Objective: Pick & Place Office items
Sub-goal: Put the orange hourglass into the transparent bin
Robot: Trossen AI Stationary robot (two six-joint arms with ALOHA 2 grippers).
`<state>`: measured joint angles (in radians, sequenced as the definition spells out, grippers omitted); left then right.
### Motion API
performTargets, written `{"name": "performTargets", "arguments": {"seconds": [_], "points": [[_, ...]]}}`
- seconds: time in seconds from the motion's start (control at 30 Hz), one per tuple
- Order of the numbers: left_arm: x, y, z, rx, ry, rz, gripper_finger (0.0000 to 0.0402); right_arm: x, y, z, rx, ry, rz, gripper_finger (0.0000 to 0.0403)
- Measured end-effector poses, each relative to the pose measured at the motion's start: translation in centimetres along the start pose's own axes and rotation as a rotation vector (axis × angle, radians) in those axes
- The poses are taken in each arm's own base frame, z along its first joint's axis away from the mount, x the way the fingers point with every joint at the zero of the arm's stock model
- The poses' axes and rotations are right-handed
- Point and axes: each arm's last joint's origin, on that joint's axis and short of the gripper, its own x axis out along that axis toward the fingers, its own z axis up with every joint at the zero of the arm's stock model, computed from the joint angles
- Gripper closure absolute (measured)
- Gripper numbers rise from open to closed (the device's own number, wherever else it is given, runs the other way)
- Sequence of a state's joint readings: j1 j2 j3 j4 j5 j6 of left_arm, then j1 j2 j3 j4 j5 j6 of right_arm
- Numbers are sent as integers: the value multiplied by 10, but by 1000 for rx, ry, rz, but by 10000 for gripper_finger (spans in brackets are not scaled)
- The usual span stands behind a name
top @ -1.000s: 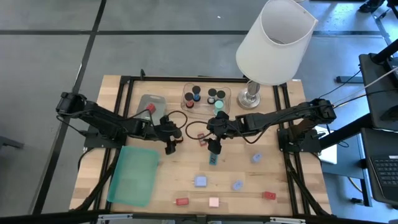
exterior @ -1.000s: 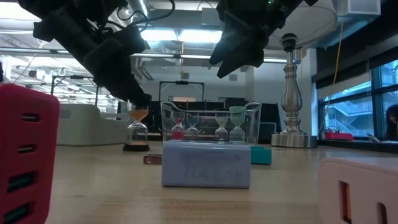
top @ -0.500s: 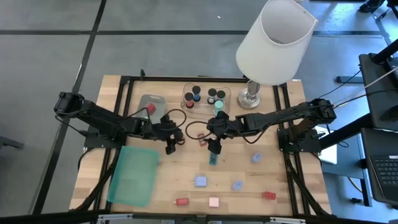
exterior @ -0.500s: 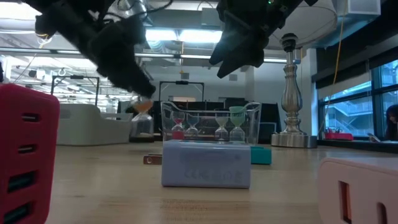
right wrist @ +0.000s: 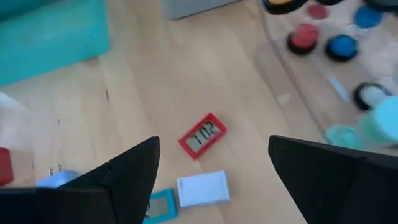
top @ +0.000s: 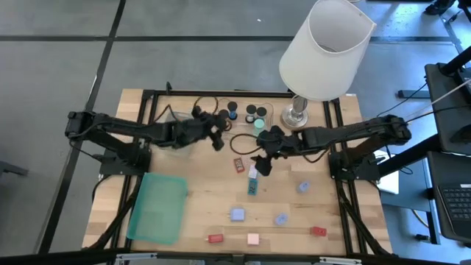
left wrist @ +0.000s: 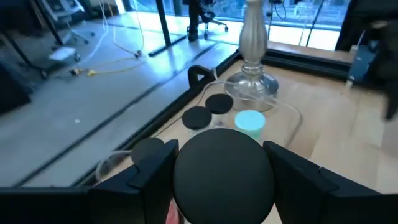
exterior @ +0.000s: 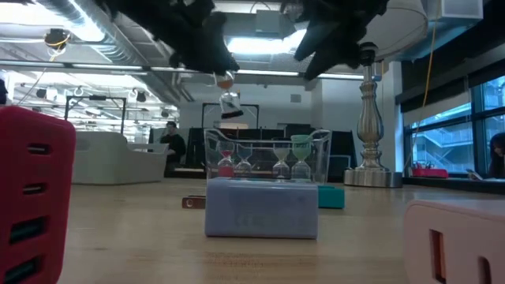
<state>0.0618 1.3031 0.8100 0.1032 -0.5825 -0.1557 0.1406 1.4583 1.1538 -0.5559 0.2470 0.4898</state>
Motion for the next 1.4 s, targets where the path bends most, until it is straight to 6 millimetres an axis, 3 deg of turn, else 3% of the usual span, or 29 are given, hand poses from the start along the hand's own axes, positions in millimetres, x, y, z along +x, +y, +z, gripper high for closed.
{"name": "performTargets", "arguments": {"seconds": [0.27,0.47,0.63,0.93,1.4], "points": [[54,20,-4,-90,57,47,184,-32,-8,5,-8,-79,-1,110],[97,13,-8,-89,139,-42,183,-33,-9,5,-65,-84,-29,110],[120,10,-16,-70,237,-71,183,-31,-10,4,-77,-76,-50,110],[129,6,-31,-48,303,-70,183,-31,-11,4,-115,-82,-79,110],[129,7,-33,-28,320,-42,179,-31,-11,5,-116,-86,-87,110]]}}
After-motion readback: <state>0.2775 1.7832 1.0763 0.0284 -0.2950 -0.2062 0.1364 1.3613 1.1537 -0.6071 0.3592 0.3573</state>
